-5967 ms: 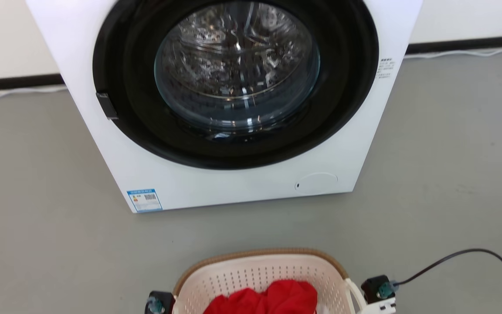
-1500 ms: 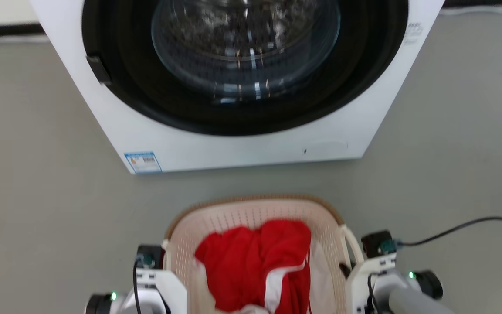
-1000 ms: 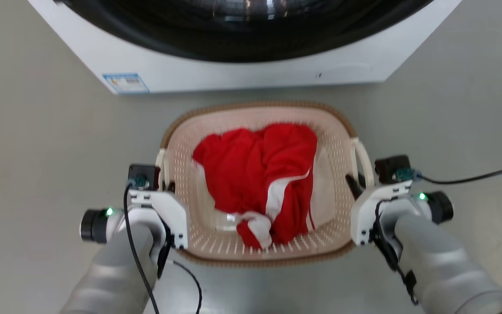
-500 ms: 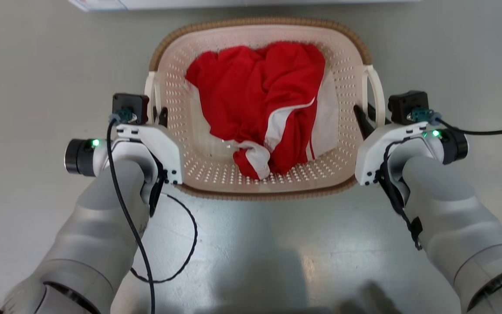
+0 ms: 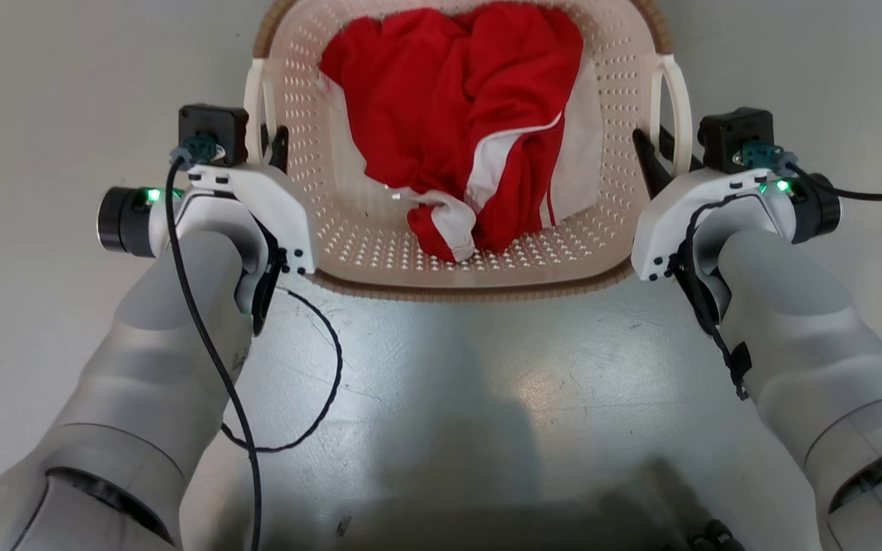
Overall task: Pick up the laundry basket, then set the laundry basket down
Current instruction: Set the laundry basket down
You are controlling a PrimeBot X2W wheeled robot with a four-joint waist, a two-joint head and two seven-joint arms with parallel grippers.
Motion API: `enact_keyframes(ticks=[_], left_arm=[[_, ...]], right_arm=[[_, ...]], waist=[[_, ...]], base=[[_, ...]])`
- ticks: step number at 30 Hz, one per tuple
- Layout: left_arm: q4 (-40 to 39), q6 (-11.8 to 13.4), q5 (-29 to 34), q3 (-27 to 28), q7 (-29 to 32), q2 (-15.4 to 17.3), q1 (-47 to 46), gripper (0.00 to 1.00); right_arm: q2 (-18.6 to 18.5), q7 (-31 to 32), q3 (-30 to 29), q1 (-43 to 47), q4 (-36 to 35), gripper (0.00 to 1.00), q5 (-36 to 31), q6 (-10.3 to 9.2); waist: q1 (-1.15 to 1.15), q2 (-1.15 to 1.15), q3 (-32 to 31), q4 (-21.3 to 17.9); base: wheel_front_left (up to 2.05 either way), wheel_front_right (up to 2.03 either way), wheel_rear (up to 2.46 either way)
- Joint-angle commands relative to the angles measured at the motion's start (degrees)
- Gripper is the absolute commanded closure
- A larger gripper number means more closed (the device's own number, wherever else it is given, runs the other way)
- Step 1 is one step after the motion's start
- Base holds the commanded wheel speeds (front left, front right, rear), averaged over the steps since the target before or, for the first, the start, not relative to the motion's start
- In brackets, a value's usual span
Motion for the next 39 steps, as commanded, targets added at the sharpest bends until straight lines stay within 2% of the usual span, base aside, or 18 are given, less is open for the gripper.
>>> enact_keyframes(ticks=[1,14,39], left_arm=[[-1.59,0.07,1.19,1.06,-0.78,1.56,-1.24,1.0],[-4.36,0.77,5.04,4.21,-0.79,2.19,-1.1,1.0],[-1.87,0.09,8.49,8.03,-0.8,1.14,-1.41,1.0]], right_arm=[[1.28,-0.95,0.6,1.86,-0.55,1.0,-1.6,0.87],[1.28,-1.14,-3.29,0.89,-0.85,1.0,-4.67,0.87],[1.28,-1.14,-3.13,1.73,-2.59,1.0,-3.9,0.87]], waist=[[0.0,0.0,0.58,-0.15],[0.0,0.0,2.97,-0.18],[0.0,0.0,3.65,-0.61]], base=[[0.0,0.0,0.0],[0.0,0.0,0.0],[0.0,0.0,0.0]])
